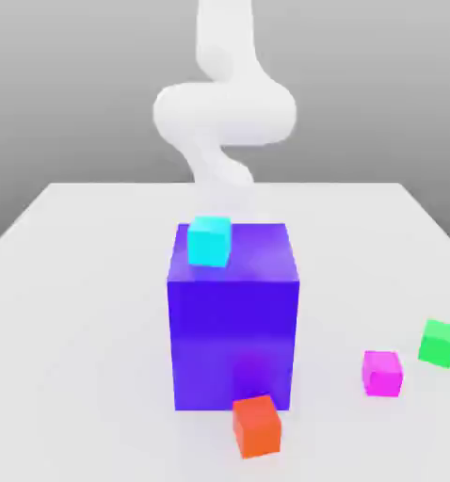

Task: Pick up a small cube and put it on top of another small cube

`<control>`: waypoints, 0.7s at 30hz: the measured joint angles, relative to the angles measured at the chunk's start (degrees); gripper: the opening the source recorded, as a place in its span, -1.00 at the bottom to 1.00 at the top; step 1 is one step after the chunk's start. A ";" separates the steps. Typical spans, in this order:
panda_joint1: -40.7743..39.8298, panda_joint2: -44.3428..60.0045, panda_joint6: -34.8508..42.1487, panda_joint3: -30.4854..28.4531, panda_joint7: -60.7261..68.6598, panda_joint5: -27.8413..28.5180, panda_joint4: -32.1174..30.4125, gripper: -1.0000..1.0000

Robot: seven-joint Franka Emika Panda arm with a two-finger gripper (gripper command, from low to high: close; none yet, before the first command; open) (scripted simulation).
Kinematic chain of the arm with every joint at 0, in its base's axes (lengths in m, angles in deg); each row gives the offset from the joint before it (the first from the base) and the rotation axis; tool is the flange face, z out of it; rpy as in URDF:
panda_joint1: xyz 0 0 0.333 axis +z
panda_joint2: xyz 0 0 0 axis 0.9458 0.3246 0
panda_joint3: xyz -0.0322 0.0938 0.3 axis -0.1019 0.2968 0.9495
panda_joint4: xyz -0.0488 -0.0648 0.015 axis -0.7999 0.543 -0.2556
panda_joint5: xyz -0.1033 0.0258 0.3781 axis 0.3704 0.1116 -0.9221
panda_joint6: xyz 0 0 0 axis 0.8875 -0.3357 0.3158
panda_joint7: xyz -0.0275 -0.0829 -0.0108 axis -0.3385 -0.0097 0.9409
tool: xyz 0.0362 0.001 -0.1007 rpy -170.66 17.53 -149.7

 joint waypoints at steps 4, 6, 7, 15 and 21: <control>6.56 8.70 -4.95 -0.55 9.37 -1.29 -3.88 0.00; 9.54 12.88 -7.30 -0.58 13.90 -1.95 -5.74 0.00; 10.95 14.97 -8.48 -0.51 16.17 -2.28 -6.67 0.00; 20.50 31.60 -17.92 1.91 33.37 -3.74 -14.09 0.00; 26.37 43.96 -25.12 4.84 42.49 0.46 -19.71 0.00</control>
